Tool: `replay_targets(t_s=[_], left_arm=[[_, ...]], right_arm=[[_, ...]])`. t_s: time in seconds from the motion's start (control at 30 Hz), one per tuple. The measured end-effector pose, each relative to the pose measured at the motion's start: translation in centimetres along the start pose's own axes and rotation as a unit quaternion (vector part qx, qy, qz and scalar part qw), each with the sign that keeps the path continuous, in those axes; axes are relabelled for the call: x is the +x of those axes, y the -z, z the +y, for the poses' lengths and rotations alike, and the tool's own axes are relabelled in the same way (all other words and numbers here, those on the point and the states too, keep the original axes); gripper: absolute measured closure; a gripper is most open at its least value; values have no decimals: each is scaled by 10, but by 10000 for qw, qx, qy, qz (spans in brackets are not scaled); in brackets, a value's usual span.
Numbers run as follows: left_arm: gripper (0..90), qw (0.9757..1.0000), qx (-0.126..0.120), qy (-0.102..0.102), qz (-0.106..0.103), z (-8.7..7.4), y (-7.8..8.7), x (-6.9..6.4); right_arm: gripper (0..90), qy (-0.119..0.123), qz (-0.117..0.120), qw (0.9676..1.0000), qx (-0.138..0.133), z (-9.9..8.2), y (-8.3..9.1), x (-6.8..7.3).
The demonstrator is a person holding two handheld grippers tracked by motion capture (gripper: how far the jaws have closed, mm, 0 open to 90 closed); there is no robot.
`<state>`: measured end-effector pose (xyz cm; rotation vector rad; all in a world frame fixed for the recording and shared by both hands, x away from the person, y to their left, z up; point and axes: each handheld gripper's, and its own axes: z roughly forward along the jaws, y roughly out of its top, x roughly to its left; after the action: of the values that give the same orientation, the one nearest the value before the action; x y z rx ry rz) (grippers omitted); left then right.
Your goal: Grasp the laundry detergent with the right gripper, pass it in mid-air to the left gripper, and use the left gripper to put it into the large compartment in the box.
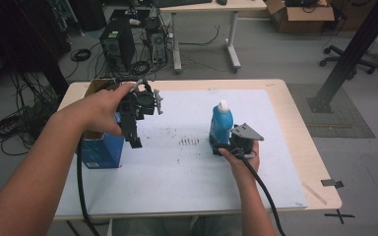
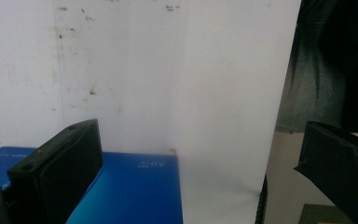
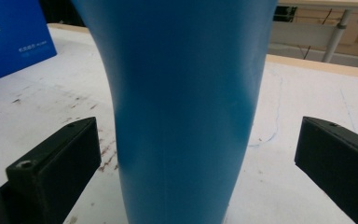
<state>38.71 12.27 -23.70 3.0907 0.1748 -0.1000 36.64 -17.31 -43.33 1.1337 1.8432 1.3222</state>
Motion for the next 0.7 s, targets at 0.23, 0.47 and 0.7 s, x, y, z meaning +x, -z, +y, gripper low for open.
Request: replay_targets(t_s=[0.23, 0.47, 0.7], left_arm=[[2, 10000, -2, -7, -8, -1, -1, 1], [2, 10000, -25, -16, -13, -3, -3, 2], [2, 10000, -20, -21, -19, -6, -4, 3]], right_arm=[[0, -27, -122, 9998, -146, -1, -4, 4], [0, -63, -248, 9995, -185, -3, -11, 8], [0, -99, -360, 9991, -193, -4, -14, 8]])
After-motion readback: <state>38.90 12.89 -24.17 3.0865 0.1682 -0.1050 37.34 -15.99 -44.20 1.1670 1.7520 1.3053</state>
